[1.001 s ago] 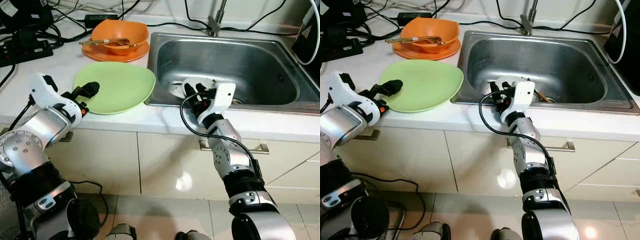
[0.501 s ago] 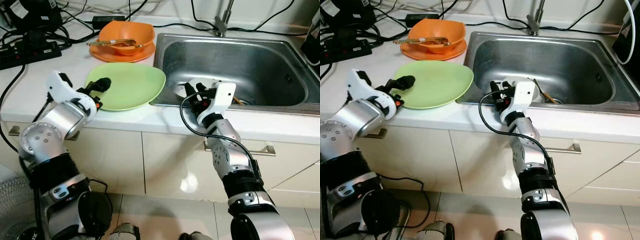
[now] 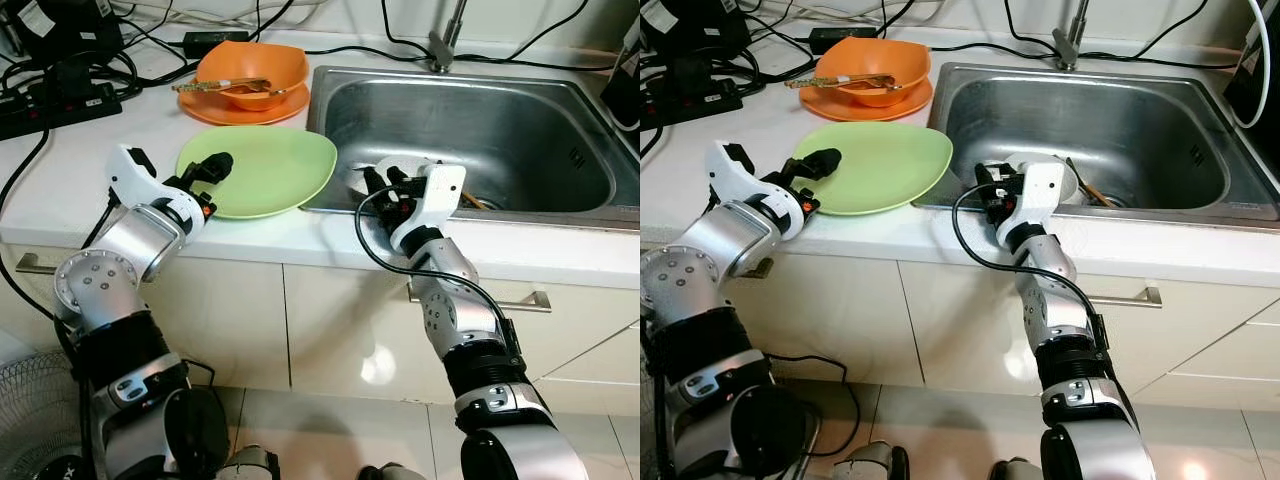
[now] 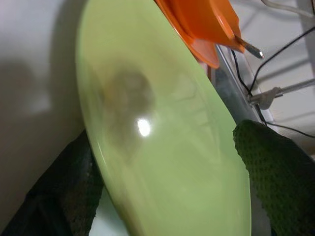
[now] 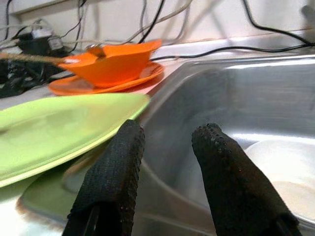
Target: Kitchen organization
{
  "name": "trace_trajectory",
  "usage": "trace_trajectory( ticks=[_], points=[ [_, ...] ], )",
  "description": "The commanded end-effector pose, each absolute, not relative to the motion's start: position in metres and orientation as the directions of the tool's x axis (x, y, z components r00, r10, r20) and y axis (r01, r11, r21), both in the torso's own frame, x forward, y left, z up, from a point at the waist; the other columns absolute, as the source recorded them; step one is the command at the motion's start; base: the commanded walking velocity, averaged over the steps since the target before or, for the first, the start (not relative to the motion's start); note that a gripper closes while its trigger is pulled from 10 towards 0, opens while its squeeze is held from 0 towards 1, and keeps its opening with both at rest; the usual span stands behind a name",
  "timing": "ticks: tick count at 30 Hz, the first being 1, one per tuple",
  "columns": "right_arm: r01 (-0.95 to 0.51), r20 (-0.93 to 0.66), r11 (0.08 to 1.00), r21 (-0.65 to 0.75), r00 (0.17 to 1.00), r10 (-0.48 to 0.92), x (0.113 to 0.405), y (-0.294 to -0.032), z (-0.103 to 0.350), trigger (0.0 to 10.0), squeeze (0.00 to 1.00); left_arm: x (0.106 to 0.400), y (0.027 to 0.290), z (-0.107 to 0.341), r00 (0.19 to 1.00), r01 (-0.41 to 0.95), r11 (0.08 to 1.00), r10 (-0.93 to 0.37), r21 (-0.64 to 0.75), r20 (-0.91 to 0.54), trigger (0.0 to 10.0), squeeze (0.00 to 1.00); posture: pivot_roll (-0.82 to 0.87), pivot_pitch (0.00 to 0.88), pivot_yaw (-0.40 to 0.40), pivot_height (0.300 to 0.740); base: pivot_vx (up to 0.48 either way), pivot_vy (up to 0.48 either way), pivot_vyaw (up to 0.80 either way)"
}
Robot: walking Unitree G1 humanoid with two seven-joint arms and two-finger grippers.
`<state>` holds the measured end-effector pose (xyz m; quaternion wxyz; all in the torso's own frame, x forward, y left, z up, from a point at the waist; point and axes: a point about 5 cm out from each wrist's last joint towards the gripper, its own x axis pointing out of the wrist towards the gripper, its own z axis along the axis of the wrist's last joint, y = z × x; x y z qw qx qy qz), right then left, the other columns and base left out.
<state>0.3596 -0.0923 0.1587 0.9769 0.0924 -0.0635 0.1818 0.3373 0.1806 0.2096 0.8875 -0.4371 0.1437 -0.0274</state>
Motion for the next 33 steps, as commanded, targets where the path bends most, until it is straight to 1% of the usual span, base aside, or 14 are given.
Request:
trace_trajectory(
  ticks=[1, 7, 11, 17, 30, 33],
  points=[
    [-0.396, 0.118, 0.910, 0.119, 0.916, 0.383, 0.360, -0.085, 0.158, 10.0, 0.00, 0.336, 0.168, 0.196, 0.933, -0.092, 0.624, -0.219, -0.776, -0.287, 10.0, 0.00, 0.06, 0.088, 0.003, 0.718, 0.000, 0.000, 0.00],
    [-0.469, 0.128, 0.880, 0.074, 0.880, 0.458, 0.358, -0.067, 0.170, 10.0, 0.00, 0.335, 0.162, 0.198, 0.934, -0.076, 0.626, -0.227, -0.777, -0.274, 10.0, 0.00, 0.06, 0.092, -0.004, 0.718, 0.000, 0.000, 0.00],
    [-0.492, 0.125, 0.868, 0.064, 0.867, 0.482, 0.358, -0.059, 0.174, 10.0, 0.00, 0.334, 0.160, 0.199, 0.936, -0.068, 0.632, -0.228, -0.772, -0.269, 10.0, 0.00, 0.06, 0.094, -0.009, 0.718, 0.000, 0.000, 0.00],
    [-0.505, 0.111, 0.862, 0.053, 0.860, 0.497, 0.359, -0.055, 0.175, 10.0, 0.00, 0.331, 0.157, 0.200, 0.935, -0.063, 0.629, -0.234, -0.775, -0.266, 10.0, 0.00, 0.06, 0.095, -0.013, 0.718, 0.000, 0.000, 0.00],
    [-0.553, 0.104, 0.829, 0.085, 0.833, 0.544, 0.357, -0.038, 0.180, 10.0, 0.00, 0.330, 0.148, 0.205, 0.936, -0.036, 0.608, -0.257, -0.793, -0.240, 10.0, 0.00, 0.07, 0.101, -0.024, 0.718, 0.000, 0.000, 0.00],
    [-0.565, 0.115, 0.817, 0.117, 0.825, 0.554, 0.357, -0.034, 0.183, 10.0, 0.00, 0.332, 0.145, 0.205, 0.933, -0.031, 0.602, -0.269, -0.798, -0.240, 10.0, 0.00, 0.08, 0.099, -0.026, 0.718, 0.000, 0.000, 0.00]
  ],
)
